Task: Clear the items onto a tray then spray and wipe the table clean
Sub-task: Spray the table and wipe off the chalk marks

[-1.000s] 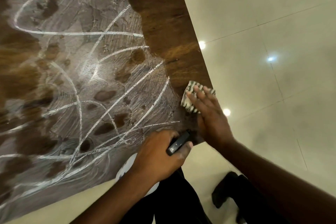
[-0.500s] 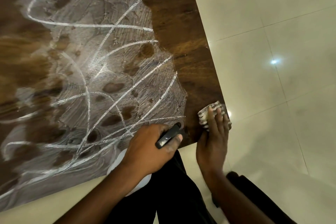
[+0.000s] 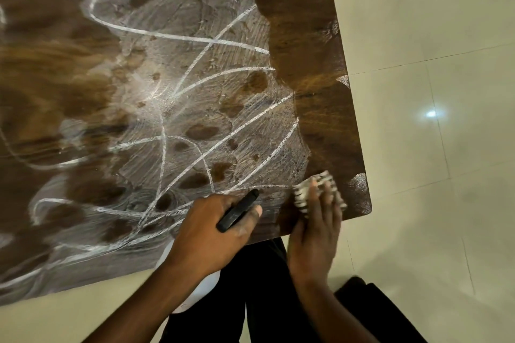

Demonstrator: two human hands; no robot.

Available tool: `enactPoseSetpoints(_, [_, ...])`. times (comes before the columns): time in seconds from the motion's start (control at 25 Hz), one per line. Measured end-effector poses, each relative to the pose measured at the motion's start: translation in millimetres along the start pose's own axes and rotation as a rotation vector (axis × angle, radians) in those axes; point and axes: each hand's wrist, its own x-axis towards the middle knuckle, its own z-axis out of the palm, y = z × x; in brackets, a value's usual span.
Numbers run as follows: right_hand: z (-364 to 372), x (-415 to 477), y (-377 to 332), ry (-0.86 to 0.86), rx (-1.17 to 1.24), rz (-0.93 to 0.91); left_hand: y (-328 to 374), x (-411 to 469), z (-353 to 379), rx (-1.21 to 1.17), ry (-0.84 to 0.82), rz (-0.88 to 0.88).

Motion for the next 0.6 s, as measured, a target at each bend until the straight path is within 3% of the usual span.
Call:
enactPoseSetpoints(0.04, [11.7,-16.2,-12.9,-0.108,-0.036,-0.158,-2.3,-1.3,-2.6,-0.009,0.029,-0.005])
enactPoseSetpoints(0.2, [0.3,-9.0,10.1,-0.589,-0.304,-1.160,-9.6,-8.6,-16.2,-0.097,0.068,0.046])
enactPoseSetpoints(0.24, [-13.1,16.6,19.9,-0.622,-0.364,-1.272,-11.1,-10.2,-19.7,-0.120,0.067,0.048])
enactPoseSetpoints(0.32, [-36.6,70.6,33.6,-0.542,-0.356,-1.166,-14.6,-11.5,-24.5,-0.132,0.062,0.036])
enactPoseSetpoints(0.44, [-48.4,120.6,24.5,-0.204,-0.156,-0.562,-13.8,-12.1,-22.6,-0.124,0.044,0.033])
enactPoseSetpoints(0.52, [-20.0,106.5,-8.8,-0.015,-0.095,-0.210,-8.8,-12.5,-17.2,-0.113,0.041,0.032])
enactPoseSetpoints(0.6, [9.1,67.0,-36.0,-0.053,-0.104,-0.261,-3.7,-10.7,-14.3,-0.105,0.064,0.017])
